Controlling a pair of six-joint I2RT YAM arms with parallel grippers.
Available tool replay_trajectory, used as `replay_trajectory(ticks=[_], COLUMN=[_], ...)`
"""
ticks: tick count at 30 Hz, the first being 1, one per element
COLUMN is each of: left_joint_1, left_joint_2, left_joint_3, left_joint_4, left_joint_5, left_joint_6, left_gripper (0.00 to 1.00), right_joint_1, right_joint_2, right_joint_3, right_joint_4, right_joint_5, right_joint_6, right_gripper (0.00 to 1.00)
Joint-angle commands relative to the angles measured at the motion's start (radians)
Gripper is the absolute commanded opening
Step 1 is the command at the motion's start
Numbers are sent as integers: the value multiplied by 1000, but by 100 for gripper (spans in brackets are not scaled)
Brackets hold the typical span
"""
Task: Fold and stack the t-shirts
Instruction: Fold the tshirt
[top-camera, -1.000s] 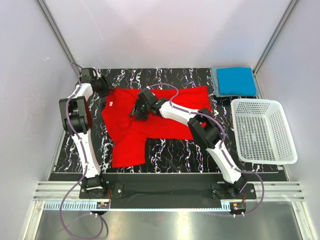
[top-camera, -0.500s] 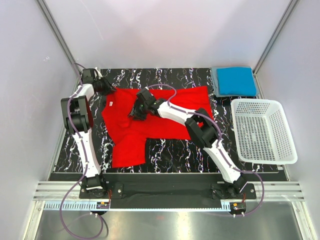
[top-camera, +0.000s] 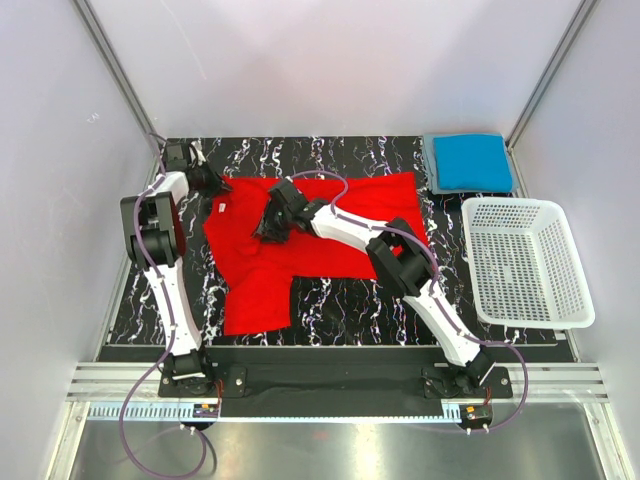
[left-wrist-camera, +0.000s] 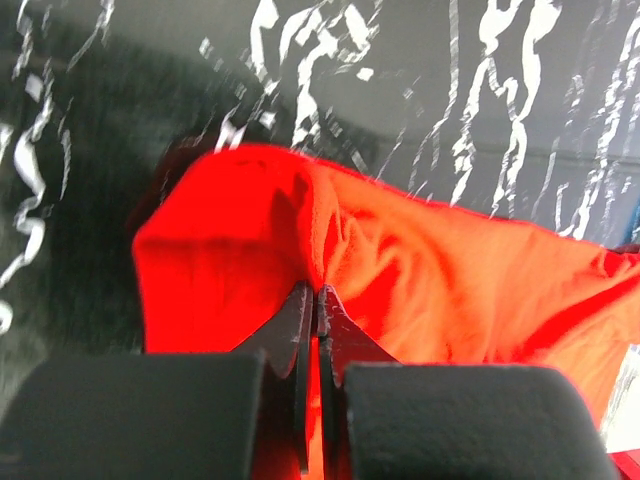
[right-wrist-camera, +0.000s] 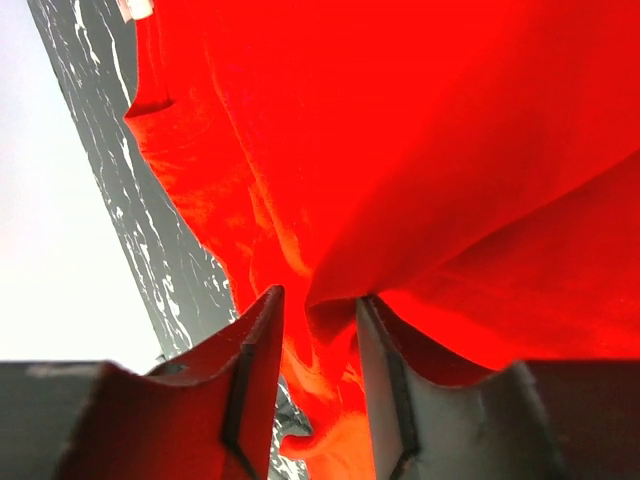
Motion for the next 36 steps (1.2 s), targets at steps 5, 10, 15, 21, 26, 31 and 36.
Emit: replay_trajectory(ticks=[5, 10, 15, 21, 26, 31, 36], left_joint_1=[2, 5, 6, 8, 6, 6, 8], left_joint_2=[-135, -154, -144, -121, -91, -85, -82], left_joint_3=[-35, -32, -35, -25, 4, 0, 9], left_joint_4=[-7, -42, -86, -152, -212, -238, -264], left_joint_5=[-95, -133, -141, -177, -219, -282, -271], left_joint_6=[-8, -5, -5, -1, 4, 8, -4], left_gripper=[0, 0, 0, 0, 0, 0, 14], right_joint_1=[15, 17, 15, 15, 15, 15, 15], right_joint_2=[-15, -64, -120, -174, -177, -171, -170], right_joint_3=[45, 14, 14, -12, -53, -83, -95], right_joint_4=[-14, -14, -26, -57, -63, -69, -66], right_joint_5=[13, 35, 49, 72, 64, 64, 52], right_joint_6=[-17, -37, -85, -112, -106, -108, -129], right_gripper=[10, 0, 0, 0, 0, 0, 0])
